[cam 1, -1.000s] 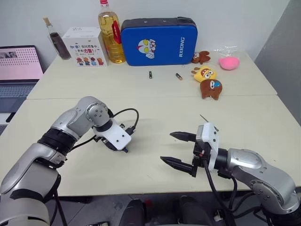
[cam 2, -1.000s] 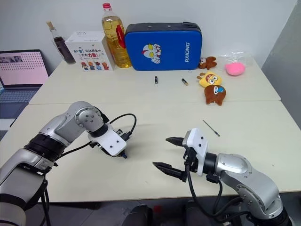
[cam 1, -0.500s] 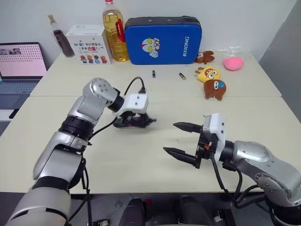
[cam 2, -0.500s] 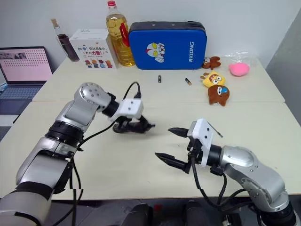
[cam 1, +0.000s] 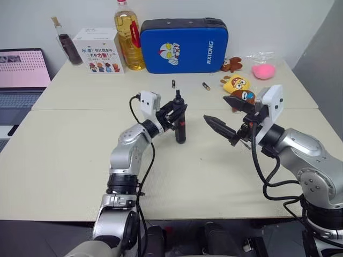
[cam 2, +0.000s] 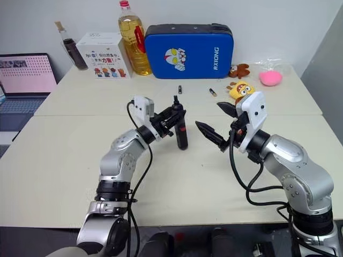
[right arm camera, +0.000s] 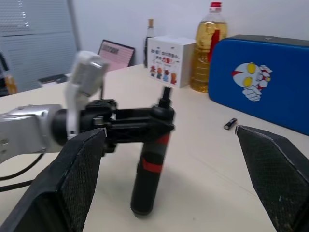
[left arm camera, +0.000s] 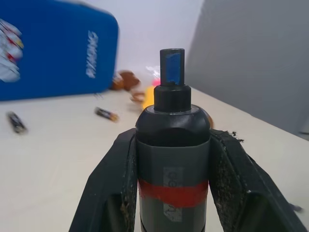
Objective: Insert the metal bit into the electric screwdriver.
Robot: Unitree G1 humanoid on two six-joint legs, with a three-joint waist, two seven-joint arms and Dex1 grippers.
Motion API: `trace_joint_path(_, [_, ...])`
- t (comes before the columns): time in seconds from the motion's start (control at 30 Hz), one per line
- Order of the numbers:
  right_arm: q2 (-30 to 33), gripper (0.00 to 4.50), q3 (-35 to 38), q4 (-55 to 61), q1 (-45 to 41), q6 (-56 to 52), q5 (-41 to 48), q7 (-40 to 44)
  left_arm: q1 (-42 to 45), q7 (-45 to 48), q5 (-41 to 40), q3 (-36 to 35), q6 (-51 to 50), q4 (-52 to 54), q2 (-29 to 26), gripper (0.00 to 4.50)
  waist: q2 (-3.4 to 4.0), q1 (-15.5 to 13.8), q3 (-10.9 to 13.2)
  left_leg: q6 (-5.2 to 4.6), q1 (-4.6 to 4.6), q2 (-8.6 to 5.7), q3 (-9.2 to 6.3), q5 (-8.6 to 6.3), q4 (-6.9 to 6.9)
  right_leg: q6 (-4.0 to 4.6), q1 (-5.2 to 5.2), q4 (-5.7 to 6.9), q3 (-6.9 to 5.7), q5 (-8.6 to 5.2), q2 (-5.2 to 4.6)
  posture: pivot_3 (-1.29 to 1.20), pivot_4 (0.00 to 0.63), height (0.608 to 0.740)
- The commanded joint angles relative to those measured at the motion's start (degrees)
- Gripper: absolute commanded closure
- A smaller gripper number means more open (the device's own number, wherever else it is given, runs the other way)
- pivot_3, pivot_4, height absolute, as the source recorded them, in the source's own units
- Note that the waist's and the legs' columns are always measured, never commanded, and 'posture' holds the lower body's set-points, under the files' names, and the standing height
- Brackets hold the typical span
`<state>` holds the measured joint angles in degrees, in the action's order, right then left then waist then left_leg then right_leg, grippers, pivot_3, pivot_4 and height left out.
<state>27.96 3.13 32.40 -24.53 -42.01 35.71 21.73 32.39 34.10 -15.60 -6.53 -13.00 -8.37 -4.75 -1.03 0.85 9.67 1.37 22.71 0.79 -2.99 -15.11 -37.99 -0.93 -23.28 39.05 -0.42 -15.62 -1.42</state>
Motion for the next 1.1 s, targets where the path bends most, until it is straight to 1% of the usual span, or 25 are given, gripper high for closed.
trace_joint_path(0.03, [-1.98,0.00,-1.80,-0.54,-0.57,1.71,-3.51,-2.50,-4.52,-2.39,1.24,1.67,6.31,2.92,1.38,2.85,0.00,-0.10,0.00,0.00,-0.01,0.01,0.03,0.00,0.00,0.00,0.00,0.00,0.01,0.00,0.00,0.00,0.150,0.740])
trace_joint_path(0.13, [-0.81,0.00,-2.45,-2.44,1.53,0.55,-5.09,-1.48,-7.61,-2.62,1.66,4.00,5.44,5.89,0.70,2.85,0.00,-0.66,-0.02,0.00,-0.01,0.00,0.00,0.00,-0.02,0.00,0.01,0.03,-0.02,0.00,0.00,0.00,0.150,0.740])
trace_joint_path(0.27, [6.19,0.00,-3.23,-10.17,3.25,-2.90,-8.87,1.74,-9.56,-3.65,3.27,6.86,5.84,6.69,0.08,2.85,0.00,-1.26,-0.05,0.00,-0.03,-0.10,0.02,0.00,-0.04,0.00,0.10,-0.03,-0.05,0.01,-0.09,0.00,0.150,0.740])
trace_joint_path(0.33, [11.26,0.00,-4.37,-16.35,1.52,-1.62,-11.06,6.67,-8.84,-4.24,3.43,7.19,6.43,5.36,0.17,2.85,0.01,-1.27,-0.05,0.00,-0.05,-0.16,0.07,0.00,-0.06,-0.03,0.13,-0.04,-0.10,0.02,-0.13,0.00,0.150,0.740])
trace_joint_path(0.37, [12.84,0.00,-4.89,-18.20,0.72,-1.09,-11.65,8.67,-8.51,-4.40,3.39,7.24,6.56,4.93,0.15,2.85,0.04,-1.26,-0.07,-0.01,-0.11,-0.16,0.14,0.00,-0.06,-0.03,0.13,-0.03,-0.09,0.02,-0.12,0.00,0.150,0.740])
trace_joint_path(0.47, [18.48,0.00,-7.74,-25.87,-4.66,-1.85,-13.91,15.72,-6.87,-4.81,3.11,7.40,6.71,3.69,0.36,2.85,0.06,-0.96,-0.07,-0.02,-0.14,-0.14,0.16,-0.01,-0.01,-0.03,0.12,-0.03,-0.08,0.02,-0.07,0.00,0.150,0.740])
trace_joint_path(0.57, [20.98,0.00,-10.72,-31.77,-9.43,-2.56,-15.33,22.03,-5.87,-4.49,3.22,7.83,7.42,2.14,0.40,2.85,0.09,-0.74,-0.09,-0.02,-0.19,-0.08,0.17,-0.01,0.01,-0.03,0.12,-0.03,-0.05,0.02,0.01,0.00,0.150,0.740])
trace_joint_path(0.63, [21.37,0.00,-12.42,-34.81,-11.76,-3.12,-15.97,25.29,-5.35,-4.41,3.33,7.98,7.85,1.26,0.48,2.85,0.09,-0.76,-0.09,-0.02,-0.18,-0.07,0.13,-0.01,0.03,-0.03,0.13,-0.05,-0.10,0.02,0.02,0.00,0.150,0.740])
trace_joint_path(0.77, [19.86,0.00,-18.16,-45.67,-17.90,-2.21,-20.10,31.60,-4.15,-4.50,3.70,8.17,8.89,-0.37,0.43,2.85,0.09,-0.90,-0.09,-0.02,-0.17,-0.09,0.16,-0.01,0.00,-0.04,0.14,-0.06,-0.08,0.03,-0.01,0.00,0.150,0.740])
trace_joint_path(0.87, [17.93,0.00,-21.40,-53.95,-20.80,-0.68,-23.77,33.65,-3.70,-4.58,3.73,8.40,9.24,-0.79,0.27,2.85,0.10,-1.04,-0.10,-0.01,-0.14,-0.12,0.15,0.00,-0.03,-0.04,0.15,-0.06,-0.11,0.03,-0.06,0.00,0.150,0.740])
trace_joint_path(0.97, [16.86,0.00,-23.86,-59.01,-22.33,1.61,-27.43,35.42,-3.54,-4.71,3.72,8.53,9.49,-0.96,0.21,2.85,0.10,-1.18,-0.10,-0.01,-0.11,-0.11,0.14,0.00,-0.03,-0.04,0.13,-0.08,-0.13,0.03,-0.07,0.00,0.150,0.740])
trace_joint_path(1.1, [14.12,0.00,-24.65,-67.09,-25.22,2.23,-31.25,34.41,-4.10,-5.38,3.89,9.03,9.72,-0.38,0.72,2.85,0.11,-0.98,-0.11,0.00,-0.16,-0.11,0.16,0.00,-0.04,-0.04,0.13,-0.04,-0.10,0.04,-0.08,0.00,0.150,0.740])
